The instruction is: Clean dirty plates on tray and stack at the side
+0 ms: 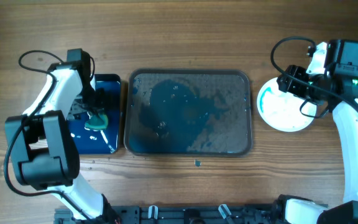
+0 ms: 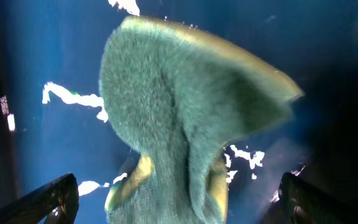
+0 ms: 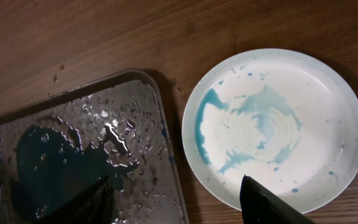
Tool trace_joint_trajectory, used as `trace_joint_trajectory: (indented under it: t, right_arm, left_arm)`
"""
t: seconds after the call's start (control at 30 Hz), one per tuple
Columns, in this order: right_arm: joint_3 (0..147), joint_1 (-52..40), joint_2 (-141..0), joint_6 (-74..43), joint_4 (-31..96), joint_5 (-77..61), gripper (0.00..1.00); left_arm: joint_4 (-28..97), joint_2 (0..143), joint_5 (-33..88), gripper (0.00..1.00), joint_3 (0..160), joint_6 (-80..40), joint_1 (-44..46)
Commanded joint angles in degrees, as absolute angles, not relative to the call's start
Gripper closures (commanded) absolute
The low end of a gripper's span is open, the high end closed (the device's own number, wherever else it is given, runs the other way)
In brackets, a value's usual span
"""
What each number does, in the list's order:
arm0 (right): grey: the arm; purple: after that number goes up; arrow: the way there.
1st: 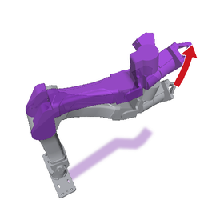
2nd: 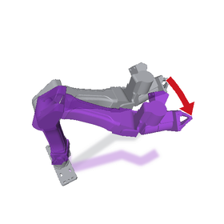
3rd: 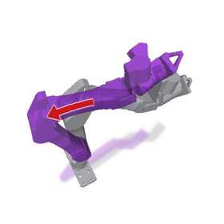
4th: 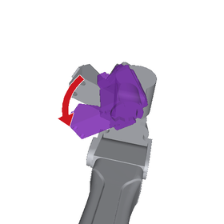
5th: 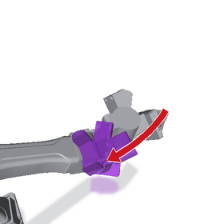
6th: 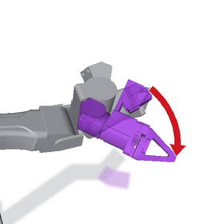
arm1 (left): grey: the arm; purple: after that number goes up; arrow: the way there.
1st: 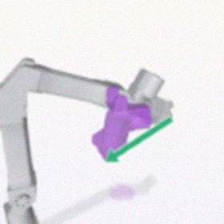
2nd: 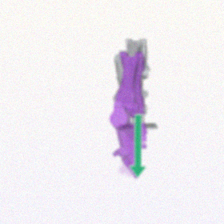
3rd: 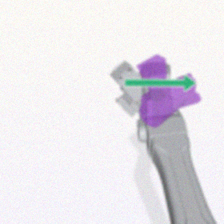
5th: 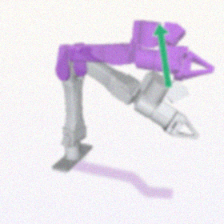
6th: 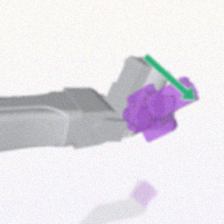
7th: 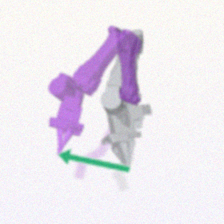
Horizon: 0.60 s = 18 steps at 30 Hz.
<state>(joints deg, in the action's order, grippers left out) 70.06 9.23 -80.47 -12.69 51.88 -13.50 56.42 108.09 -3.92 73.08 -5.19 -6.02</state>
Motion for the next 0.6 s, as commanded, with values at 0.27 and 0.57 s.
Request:
trace_joint_trajectory:
  t: [0.27, 0.57]
  right_arm:
    - [76.49, 8.95, -72.95, -4.49, 59.88, -13.45, 0.01]
    - [87.2, 8.95, -56.95, -17.21, 68.49, -13.58, 0.0]
  left_arm:
    - [59.2, 86.83, 1.91, 0.0, 83.33, -5.1, -6.13]
    - [59.2, 87.0, 1.91, 0.0, 83.33, -5.1, -6.13]
